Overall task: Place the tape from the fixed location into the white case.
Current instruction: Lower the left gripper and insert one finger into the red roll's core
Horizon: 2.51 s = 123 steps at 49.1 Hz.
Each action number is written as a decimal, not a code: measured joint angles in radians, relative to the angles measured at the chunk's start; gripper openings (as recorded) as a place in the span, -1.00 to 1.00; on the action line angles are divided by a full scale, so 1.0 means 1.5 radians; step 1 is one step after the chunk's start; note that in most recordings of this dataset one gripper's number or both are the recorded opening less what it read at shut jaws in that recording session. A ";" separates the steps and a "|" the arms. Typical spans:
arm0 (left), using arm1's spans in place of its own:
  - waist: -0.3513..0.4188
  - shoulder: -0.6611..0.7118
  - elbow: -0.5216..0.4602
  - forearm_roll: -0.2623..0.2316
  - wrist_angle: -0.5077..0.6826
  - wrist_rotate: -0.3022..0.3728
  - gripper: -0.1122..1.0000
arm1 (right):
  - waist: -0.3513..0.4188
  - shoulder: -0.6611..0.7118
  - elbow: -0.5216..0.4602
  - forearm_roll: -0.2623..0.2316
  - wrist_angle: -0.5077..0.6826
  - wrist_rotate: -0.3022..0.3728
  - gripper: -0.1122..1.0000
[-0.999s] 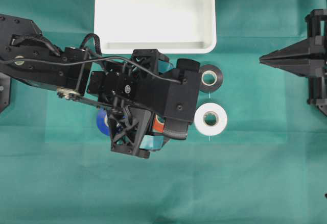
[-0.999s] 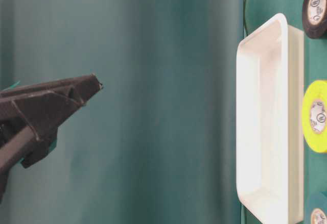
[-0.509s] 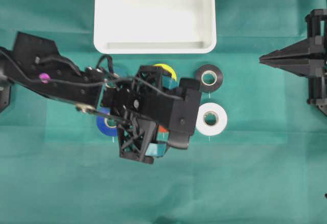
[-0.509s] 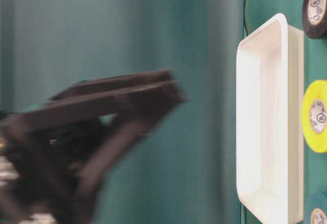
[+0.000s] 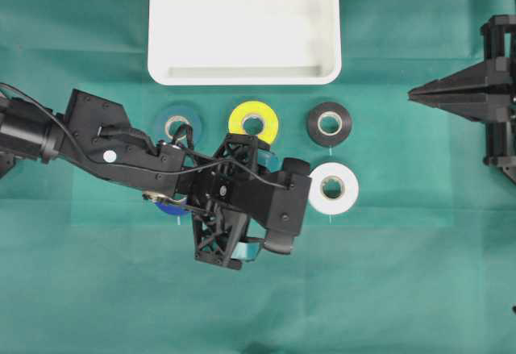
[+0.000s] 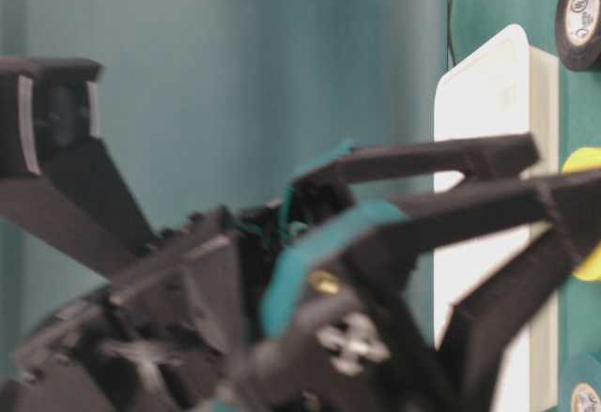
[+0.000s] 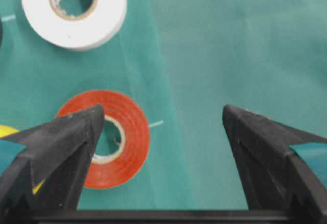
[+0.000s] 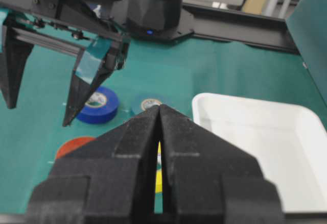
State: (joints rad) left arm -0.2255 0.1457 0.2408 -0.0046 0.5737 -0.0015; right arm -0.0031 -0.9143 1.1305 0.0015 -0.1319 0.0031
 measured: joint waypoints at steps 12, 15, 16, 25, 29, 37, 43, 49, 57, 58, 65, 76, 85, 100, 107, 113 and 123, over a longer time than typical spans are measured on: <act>0.013 0.012 0.044 0.000 -0.041 0.001 0.96 | 0.000 0.007 0.000 0.000 -0.001 0.000 -0.80; 0.014 0.017 0.047 0.000 -0.051 0.003 0.96 | 0.000 0.009 0.000 0.000 -0.001 0.000 -0.80; 0.014 0.019 0.048 0.000 -0.054 0.003 0.96 | 0.000 0.009 0.000 0.000 -0.001 0.000 -0.80; 0.014 0.044 0.049 0.000 -0.065 0.003 0.96 | 0.000 0.013 0.001 0.000 -0.001 0.000 -0.80; 0.014 0.058 0.052 0.000 -0.070 0.004 0.96 | 0.000 0.015 0.000 0.001 -0.001 0.000 -0.80; 0.014 0.084 0.057 0.000 -0.080 0.003 0.96 | 0.000 0.016 0.000 0.000 -0.001 0.000 -0.80; 0.014 0.093 0.063 0.000 -0.091 0.003 0.96 | 0.000 0.017 0.000 0.000 -0.001 0.000 -0.80; 0.018 0.099 0.069 0.000 -0.099 0.005 0.96 | 0.000 0.020 0.000 0.000 -0.001 0.000 -0.80; 0.018 0.099 0.071 0.000 -0.103 0.006 0.96 | 0.000 0.024 0.001 0.000 -0.001 0.000 -0.80; 0.018 0.099 0.071 0.000 -0.103 0.005 0.96 | 0.000 0.024 0.000 0.000 -0.001 0.000 -0.80; 0.018 0.099 0.072 0.000 -0.102 0.005 0.95 | 0.000 0.025 0.001 0.001 -0.001 0.000 -0.80; 0.018 0.099 0.072 0.000 -0.103 0.005 0.95 | 0.000 0.026 0.000 0.000 -0.001 0.000 -0.80; 0.018 0.099 0.071 0.000 -0.102 0.005 0.95 | 0.000 0.026 0.000 0.000 -0.001 0.000 -0.80; 0.019 0.099 0.071 0.001 -0.102 0.004 0.52 | 0.000 0.028 0.001 0.000 -0.001 0.000 -0.80; 0.025 0.099 0.071 0.001 -0.101 0.005 -0.10 | 0.000 0.030 0.001 0.000 -0.001 0.000 -0.80; 0.026 0.099 0.071 0.001 -0.100 0.007 -0.31 | 0.000 0.030 0.000 0.000 -0.001 0.000 -0.80; 0.026 0.099 0.070 0.001 -0.099 0.006 -0.31 | 0.000 0.030 0.000 0.000 -0.001 -0.001 -0.80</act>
State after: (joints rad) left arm -0.1871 0.2945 0.3451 -0.0031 0.4249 0.0077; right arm -0.0031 -0.8698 1.1305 0.0015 -0.1335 0.0015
